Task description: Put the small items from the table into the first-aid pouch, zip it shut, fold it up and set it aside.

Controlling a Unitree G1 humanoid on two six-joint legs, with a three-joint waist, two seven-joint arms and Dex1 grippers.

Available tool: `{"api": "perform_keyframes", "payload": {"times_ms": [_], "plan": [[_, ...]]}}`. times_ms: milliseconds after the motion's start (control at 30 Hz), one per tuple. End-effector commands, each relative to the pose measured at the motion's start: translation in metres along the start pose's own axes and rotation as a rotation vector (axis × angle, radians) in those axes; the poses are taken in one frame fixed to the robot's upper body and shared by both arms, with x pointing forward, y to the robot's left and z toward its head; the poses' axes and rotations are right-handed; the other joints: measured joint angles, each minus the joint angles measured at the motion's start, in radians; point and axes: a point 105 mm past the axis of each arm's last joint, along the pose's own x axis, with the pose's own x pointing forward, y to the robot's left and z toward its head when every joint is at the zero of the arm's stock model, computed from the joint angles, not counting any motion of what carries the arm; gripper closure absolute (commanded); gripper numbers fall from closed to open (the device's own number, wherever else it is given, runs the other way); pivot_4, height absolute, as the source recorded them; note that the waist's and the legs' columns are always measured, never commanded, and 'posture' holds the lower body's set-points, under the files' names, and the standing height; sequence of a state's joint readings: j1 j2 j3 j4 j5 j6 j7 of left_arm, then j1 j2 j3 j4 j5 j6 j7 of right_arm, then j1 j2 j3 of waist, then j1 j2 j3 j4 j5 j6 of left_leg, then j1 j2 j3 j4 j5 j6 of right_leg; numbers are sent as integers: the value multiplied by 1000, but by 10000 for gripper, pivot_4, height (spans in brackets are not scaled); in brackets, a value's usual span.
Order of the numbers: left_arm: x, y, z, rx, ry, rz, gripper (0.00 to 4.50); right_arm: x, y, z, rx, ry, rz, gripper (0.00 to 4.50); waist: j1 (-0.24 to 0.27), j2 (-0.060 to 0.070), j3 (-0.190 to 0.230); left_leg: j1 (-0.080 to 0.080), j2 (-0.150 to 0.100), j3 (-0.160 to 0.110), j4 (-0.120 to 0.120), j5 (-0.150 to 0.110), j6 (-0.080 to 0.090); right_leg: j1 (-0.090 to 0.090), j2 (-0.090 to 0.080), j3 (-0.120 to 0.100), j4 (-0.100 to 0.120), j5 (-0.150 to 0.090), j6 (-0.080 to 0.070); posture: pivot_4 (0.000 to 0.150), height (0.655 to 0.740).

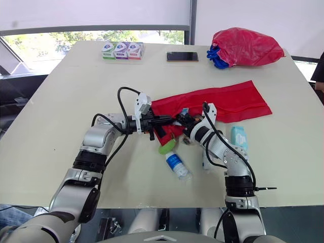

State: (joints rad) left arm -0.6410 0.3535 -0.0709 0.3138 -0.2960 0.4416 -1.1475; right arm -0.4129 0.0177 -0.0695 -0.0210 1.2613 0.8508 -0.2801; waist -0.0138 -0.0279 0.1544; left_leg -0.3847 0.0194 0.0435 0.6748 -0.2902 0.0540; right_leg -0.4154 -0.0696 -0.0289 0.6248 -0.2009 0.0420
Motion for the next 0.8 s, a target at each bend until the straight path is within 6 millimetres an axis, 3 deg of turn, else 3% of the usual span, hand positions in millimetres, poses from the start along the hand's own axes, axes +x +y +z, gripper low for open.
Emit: {"api": "perform_keyframes", "payload": {"times_ms": [33, 233, 567, 800], "plan": [[13, -19, 39, 106, -136, -92, 44354, 5, 5, -26, -17, 122, 8, 43953, 0, 0, 0, 0, 0, 0, 0, 0, 0, 0, 0, 0, 0, 0, 0, 1500, 7400], [14, -20, 40, 106, -152, -86, 44354, 6, 9, -30, -26, 150, 23, 43953, -1, 0, 0, 0, 0, 0, 0, 0, 0, 0, 0, 0, 0, 0, 0, 1500, 7400], [11, -30, 25, 68, -114, -112, 44354, 17, 28, 19, 156, -104, 125, 43953, -1, 1, 0, 0, 0, 0, 0, 0, 0, 0, 0, 0, 0, 0, 0, 1500, 7400], [10, -31, 21, 61, -103, -111, 44354, 19, 32, 16, 130, -95, 132, 43953, -2, 1, 0, 0, 0, 0, 0, 0, 0, 0, 0, 0, 0, 0, 0, 1500, 7400]]}}
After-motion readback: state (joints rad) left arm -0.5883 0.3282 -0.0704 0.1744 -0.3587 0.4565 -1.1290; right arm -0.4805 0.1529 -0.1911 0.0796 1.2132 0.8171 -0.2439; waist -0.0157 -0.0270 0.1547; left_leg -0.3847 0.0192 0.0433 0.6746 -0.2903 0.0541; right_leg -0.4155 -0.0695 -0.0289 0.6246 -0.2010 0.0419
